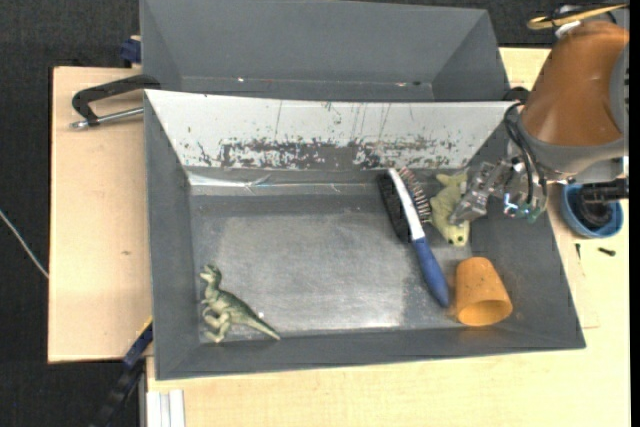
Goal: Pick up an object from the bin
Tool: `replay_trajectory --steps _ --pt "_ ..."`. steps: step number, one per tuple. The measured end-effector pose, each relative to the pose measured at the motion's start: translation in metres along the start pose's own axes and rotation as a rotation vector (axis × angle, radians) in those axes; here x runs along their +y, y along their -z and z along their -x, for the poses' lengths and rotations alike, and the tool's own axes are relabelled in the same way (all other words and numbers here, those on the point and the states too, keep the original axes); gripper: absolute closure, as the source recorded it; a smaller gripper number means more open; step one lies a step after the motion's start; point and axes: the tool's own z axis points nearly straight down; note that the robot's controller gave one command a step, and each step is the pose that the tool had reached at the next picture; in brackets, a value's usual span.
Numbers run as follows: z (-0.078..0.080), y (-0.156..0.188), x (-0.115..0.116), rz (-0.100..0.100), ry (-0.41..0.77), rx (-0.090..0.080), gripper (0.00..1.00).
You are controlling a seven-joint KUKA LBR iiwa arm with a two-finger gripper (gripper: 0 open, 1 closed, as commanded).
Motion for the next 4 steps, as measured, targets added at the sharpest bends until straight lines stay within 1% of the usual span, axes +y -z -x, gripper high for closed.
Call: replay_trajectory --steps 1,2,3,4 --pt "0.001 0.002 0.0 0.0 0.0 -0.004 0.0" --pt "-0.024 -0.075 0.051 0.002 -0.136 -0.003 0.0" --pt "-0.048 -0.075 0.063 0.001 -0.064 -0.012 0.0" --pt "-0.049 -0.074 0.063 0.001 -0.064 -0.01 1.0"
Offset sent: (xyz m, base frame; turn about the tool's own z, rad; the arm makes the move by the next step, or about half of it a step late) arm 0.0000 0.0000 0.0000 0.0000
